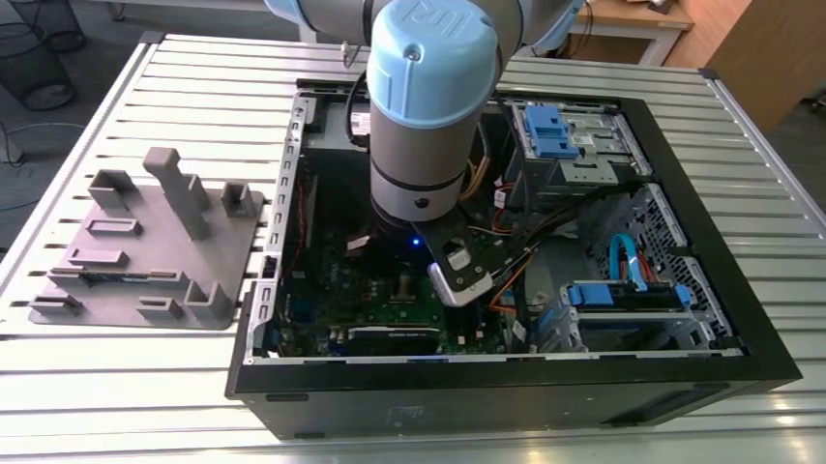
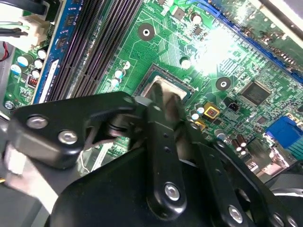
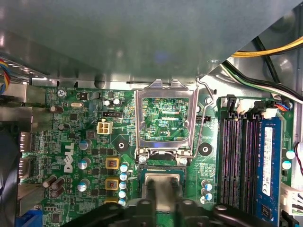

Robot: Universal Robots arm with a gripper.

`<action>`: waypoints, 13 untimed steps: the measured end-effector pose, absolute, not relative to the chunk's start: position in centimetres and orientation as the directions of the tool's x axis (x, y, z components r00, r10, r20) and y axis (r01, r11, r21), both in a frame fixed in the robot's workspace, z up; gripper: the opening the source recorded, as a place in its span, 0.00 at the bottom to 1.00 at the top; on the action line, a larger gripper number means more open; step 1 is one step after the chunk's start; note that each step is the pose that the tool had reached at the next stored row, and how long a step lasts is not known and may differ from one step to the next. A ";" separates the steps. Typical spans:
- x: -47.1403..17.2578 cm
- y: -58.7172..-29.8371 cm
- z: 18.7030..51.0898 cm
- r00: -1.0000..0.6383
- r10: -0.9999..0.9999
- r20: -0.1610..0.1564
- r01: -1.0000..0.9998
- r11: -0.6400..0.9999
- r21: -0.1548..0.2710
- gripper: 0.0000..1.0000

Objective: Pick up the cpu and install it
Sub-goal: 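Place the cpu into insertion slot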

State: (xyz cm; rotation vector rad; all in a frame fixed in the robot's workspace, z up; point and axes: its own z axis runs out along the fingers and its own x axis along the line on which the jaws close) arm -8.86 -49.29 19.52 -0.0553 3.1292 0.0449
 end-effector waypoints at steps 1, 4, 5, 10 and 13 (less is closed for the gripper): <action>-8.9 -49.3 19.5 -0.999 -0.035 -0.012 -0.035 0.999 0.028 0.25; -8.9 -49.3 19.6 -0.999 -0.035 -0.012 -0.035 0.999 0.028 0.14; -8.9 -49.3 19.6 -0.999 -0.035 -0.012 -0.035 0.999 0.028 0.11; -8.9 -49.3 19.5 -0.999 -0.035 -0.012 -0.035 0.999 0.028 0.11; -8.9 -49.3 19.4 -0.999 -0.035 -0.012 -0.035 0.999 0.028 0.11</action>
